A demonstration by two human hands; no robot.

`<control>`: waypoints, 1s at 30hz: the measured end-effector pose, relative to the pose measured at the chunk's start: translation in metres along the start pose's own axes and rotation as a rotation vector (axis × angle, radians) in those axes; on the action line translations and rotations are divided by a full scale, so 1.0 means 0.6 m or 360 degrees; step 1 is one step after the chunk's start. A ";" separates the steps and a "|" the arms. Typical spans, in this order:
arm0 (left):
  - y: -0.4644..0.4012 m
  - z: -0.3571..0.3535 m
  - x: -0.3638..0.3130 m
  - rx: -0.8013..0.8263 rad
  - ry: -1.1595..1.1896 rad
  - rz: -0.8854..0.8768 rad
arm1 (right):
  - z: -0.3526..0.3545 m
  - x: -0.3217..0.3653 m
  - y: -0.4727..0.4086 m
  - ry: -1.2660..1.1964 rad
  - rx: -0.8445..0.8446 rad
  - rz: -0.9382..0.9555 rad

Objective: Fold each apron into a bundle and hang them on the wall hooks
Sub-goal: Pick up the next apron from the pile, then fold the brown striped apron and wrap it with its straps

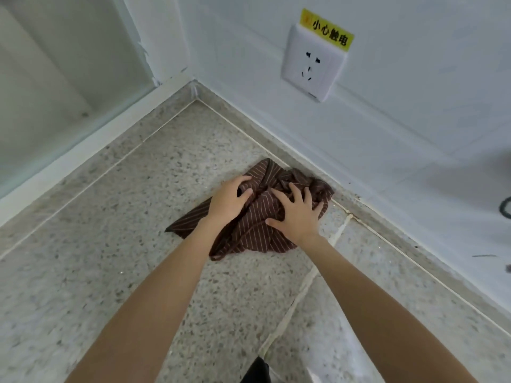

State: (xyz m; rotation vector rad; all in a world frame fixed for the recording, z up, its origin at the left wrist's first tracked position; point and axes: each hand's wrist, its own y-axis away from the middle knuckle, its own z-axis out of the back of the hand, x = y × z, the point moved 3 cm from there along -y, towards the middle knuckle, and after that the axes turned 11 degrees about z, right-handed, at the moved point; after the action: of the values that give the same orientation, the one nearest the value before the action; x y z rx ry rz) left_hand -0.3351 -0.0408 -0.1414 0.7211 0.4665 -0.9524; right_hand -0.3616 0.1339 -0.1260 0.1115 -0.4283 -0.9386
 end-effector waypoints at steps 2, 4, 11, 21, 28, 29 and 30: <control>0.024 0.009 0.015 -0.0126 0.0083 0.0050 | -0.015 0.004 0.026 -0.0003 -0.0028 0.0117; 0.059 0.016 0.038 -0.0187 0.0141 0.0111 | -0.030 0.006 0.059 0.0010 -0.0053 0.0249; 0.242 0.024 0.130 -0.0309 0.0241 0.0424 | -0.068 0.011 0.200 -0.0093 -0.0147 0.0662; 0.519 0.005 0.224 -0.0425 -0.0163 0.0650 | -0.081 0.000 0.372 -0.0451 -0.0292 0.1078; 0.530 -0.049 0.173 -0.0269 -0.0239 0.0715 | -0.056 0.018 0.369 -0.0819 -0.0181 0.0384; 0.522 -0.056 0.162 -0.0212 -0.0173 0.0776 | -0.065 0.019 0.360 -0.0839 -0.0081 0.0239; 0.511 -0.063 0.155 -0.0168 -0.0109 0.0828 | -0.074 0.021 0.351 -0.0867 0.0008 0.0119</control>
State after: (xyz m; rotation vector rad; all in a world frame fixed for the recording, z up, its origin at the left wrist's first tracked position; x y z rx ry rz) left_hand -0.0266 0.0504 -0.1212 0.6667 0.2463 -0.4585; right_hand -0.1775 0.2444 -0.1043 -0.1605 -0.9311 -0.8876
